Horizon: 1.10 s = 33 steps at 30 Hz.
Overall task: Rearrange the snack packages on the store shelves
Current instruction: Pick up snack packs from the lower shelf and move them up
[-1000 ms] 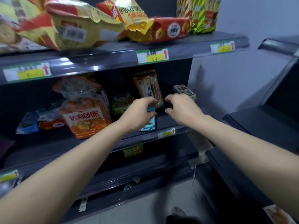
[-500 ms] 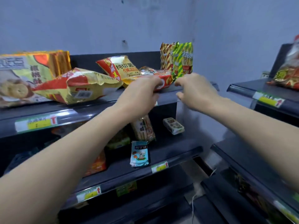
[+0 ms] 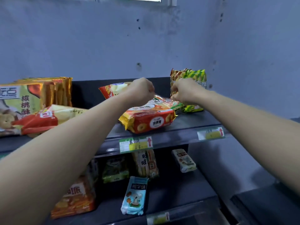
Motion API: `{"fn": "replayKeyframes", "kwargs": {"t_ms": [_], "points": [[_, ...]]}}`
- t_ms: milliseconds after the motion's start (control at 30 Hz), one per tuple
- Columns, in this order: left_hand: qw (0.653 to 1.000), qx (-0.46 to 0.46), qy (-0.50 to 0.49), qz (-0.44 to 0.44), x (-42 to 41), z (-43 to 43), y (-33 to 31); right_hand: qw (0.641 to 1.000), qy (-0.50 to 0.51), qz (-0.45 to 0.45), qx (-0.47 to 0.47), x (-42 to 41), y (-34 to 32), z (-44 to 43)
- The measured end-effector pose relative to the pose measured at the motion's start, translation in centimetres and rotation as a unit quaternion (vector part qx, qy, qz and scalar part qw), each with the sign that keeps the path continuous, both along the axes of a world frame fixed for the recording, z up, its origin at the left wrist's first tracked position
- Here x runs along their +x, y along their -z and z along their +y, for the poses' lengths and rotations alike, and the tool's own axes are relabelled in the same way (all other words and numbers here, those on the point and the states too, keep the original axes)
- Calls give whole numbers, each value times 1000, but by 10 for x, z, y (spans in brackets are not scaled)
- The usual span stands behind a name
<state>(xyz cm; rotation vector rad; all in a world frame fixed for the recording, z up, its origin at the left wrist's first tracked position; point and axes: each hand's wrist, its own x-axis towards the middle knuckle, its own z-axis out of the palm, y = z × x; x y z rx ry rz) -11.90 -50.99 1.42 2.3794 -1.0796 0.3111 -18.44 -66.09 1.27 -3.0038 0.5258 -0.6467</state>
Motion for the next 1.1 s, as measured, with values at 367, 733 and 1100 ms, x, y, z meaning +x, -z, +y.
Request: {"fn": "replayKeyframes", "kwargs": {"t_ms": [367, 733, 1100], "points": [[976, 190, -88, 65, 52, -70, 12, 980, -37, 188, 49, 79, 8, -49], [943, 271, -142, 129, 54, -86, 18, 968, -62, 202, 138, 105, 9, -55], [958, 92, -140, 233, 62, -82, 20, 986, -11, -64, 154, 119, -9, -48]]}}
